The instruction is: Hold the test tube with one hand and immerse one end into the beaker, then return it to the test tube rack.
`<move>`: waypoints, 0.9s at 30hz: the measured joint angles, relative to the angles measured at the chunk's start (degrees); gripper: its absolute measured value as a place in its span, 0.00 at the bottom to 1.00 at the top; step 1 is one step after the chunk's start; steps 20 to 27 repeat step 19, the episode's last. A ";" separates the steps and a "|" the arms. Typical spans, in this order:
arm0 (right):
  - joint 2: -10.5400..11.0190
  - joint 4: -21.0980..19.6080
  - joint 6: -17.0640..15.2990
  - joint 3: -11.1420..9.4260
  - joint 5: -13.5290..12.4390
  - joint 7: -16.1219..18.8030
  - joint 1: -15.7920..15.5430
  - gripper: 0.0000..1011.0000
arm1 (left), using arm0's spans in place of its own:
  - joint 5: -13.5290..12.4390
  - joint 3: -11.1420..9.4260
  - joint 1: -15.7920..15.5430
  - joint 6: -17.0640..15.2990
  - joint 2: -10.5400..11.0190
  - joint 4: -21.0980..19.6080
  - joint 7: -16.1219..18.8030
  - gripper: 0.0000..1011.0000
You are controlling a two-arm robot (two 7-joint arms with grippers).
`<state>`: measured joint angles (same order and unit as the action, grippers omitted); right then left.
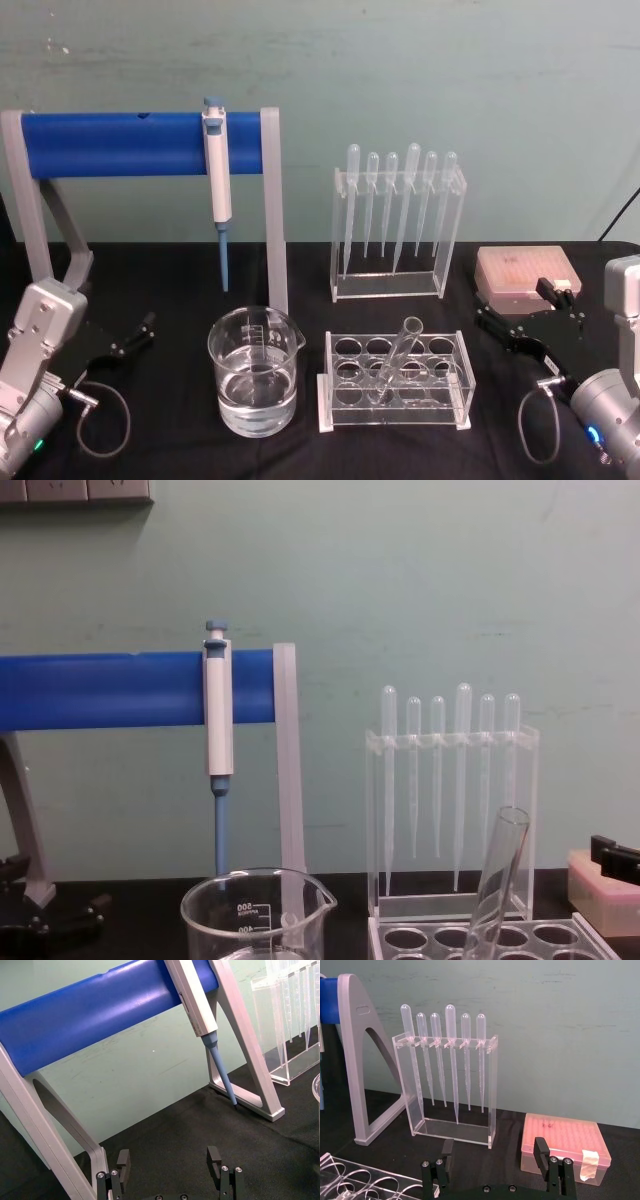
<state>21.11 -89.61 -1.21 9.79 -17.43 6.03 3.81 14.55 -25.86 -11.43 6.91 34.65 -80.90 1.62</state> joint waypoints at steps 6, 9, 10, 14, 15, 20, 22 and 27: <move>0.00 0.00 0.00 0.00 0.00 0.00 0.00 0.99 | 0.00 0.00 0.00 0.00 0.00 0.00 0.00 0.99; 0.00 0.00 0.00 0.00 0.00 0.00 0.00 0.99 | 0.00 0.00 0.00 0.00 0.00 0.00 0.00 0.99; 0.00 0.00 0.00 0.00 0.00 0.00 0.00 0.99 | 0.00 0.00 0.00 0.00 0.00 0.00 0.00 0.99; 0.00 0.00 0.00 0.00 0.00 0.00 0.00 0.99 | 0.00 0.00 0.00 0.00 0.00 0.00 0.00 0.99; 0.00 0.00 0.00 0.00 0.00 0.00 0.00 0.99 | 0.00 0.00 0.00 0.00 0.00 0.00 0.00 0.99; 0.00 0.00 0.00 -0.01 0.00 0.00 0.00 0.99 | 0.00 0.00 0.00 0.00 0.00 0.00 0.00 0.99; 0.00 0.00 0.00 -0.01 0.00 0.00 0.00 0.99 | 0.00 0.00 0.00 0.00 0.00 0.00 0.00 0.99; 0.00 0.00 0.00 -0.01 0.00 0.00 0.00 0.99 | 0.00 0.00 0.00 0.00 0.00 0.00 0.00 0.99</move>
